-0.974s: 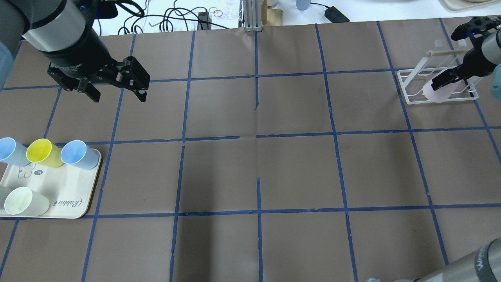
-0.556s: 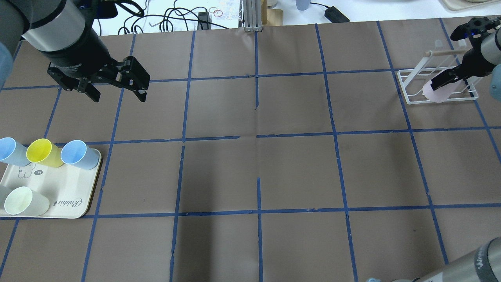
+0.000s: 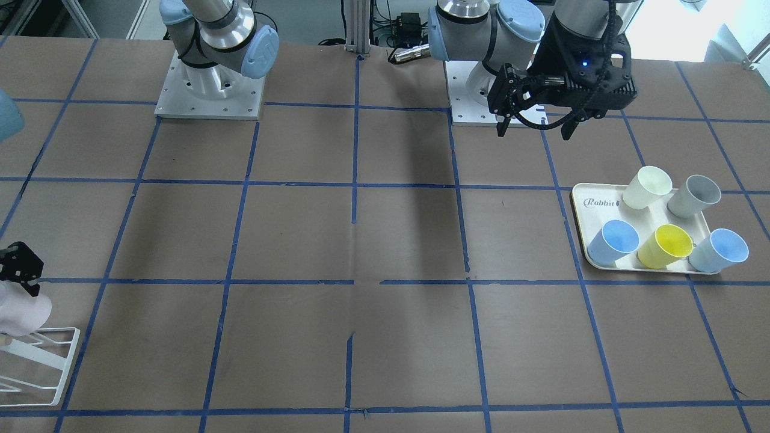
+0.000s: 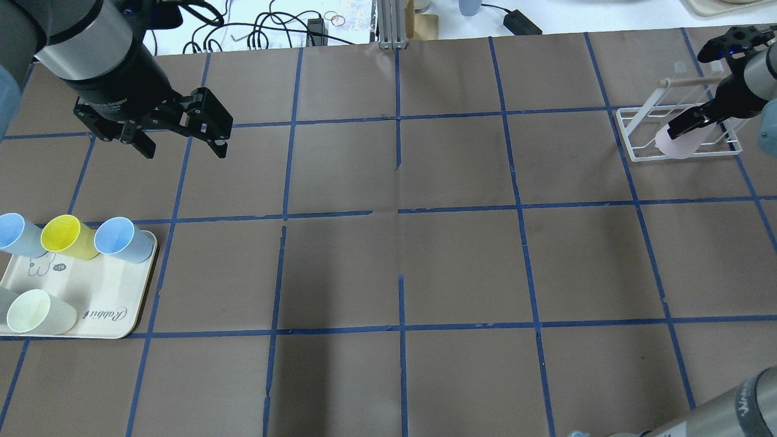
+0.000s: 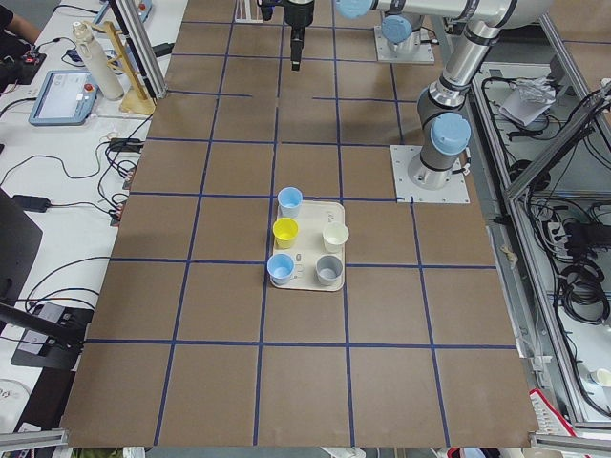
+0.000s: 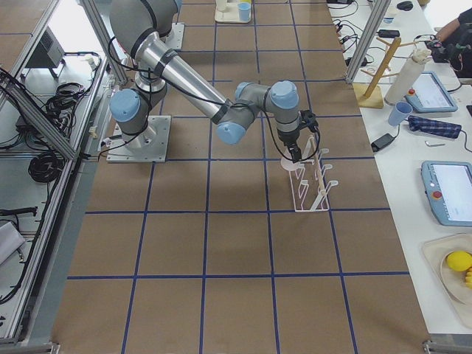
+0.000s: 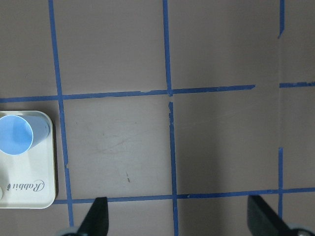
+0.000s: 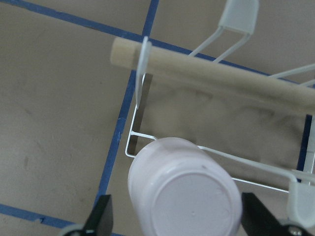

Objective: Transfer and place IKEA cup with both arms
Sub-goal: 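Lift the pink cup up out of the wire rack with the right gripper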

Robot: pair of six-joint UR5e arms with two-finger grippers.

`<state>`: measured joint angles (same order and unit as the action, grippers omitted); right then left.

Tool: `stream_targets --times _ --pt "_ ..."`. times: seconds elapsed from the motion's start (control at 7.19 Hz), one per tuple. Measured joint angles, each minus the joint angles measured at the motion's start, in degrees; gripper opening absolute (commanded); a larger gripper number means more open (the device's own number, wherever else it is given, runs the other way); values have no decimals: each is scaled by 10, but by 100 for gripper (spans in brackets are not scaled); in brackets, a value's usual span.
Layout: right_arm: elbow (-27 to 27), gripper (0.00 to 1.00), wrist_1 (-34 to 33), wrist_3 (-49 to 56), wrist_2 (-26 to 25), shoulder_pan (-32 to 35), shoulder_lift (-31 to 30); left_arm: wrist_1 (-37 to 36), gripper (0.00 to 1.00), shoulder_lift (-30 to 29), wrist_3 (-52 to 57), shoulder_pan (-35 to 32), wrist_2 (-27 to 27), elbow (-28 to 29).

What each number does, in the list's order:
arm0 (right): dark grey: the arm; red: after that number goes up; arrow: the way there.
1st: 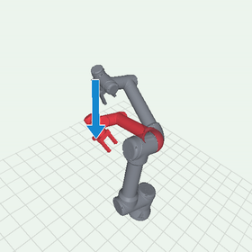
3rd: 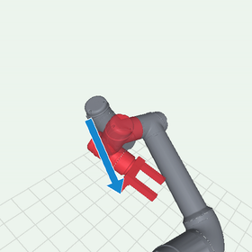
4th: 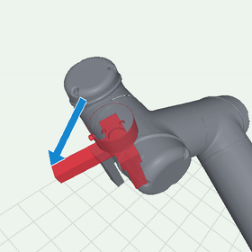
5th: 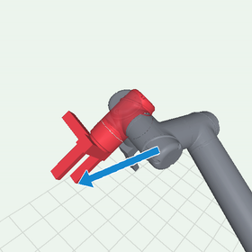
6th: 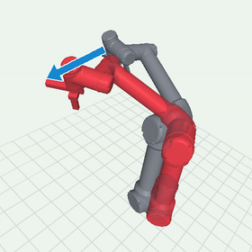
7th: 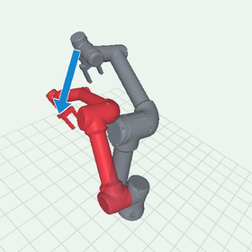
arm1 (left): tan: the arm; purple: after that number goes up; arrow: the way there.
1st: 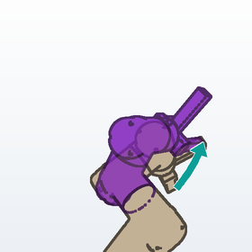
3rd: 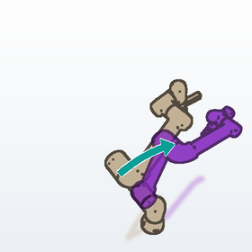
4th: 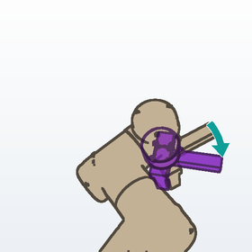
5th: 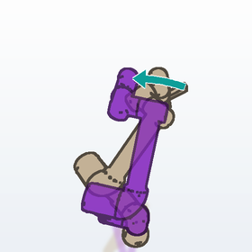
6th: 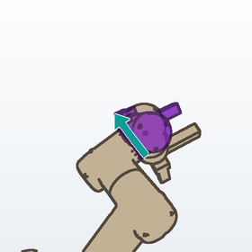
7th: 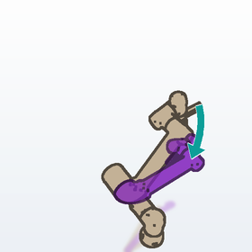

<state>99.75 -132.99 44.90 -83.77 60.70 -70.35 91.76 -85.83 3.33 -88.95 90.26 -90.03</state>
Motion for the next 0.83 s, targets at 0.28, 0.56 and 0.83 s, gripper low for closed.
stream_targets --times 0.28,0.56,0.83 --pt "0 33 -6 0 0 0 2 0 100 0 0 0 0 0" --pt "-1 10 -7 0 -1 0 0 0 100 0 0 0 0 0" --pt "-5 7 -3 2 -2 1 -5 0 100 0 0 0 0 0"
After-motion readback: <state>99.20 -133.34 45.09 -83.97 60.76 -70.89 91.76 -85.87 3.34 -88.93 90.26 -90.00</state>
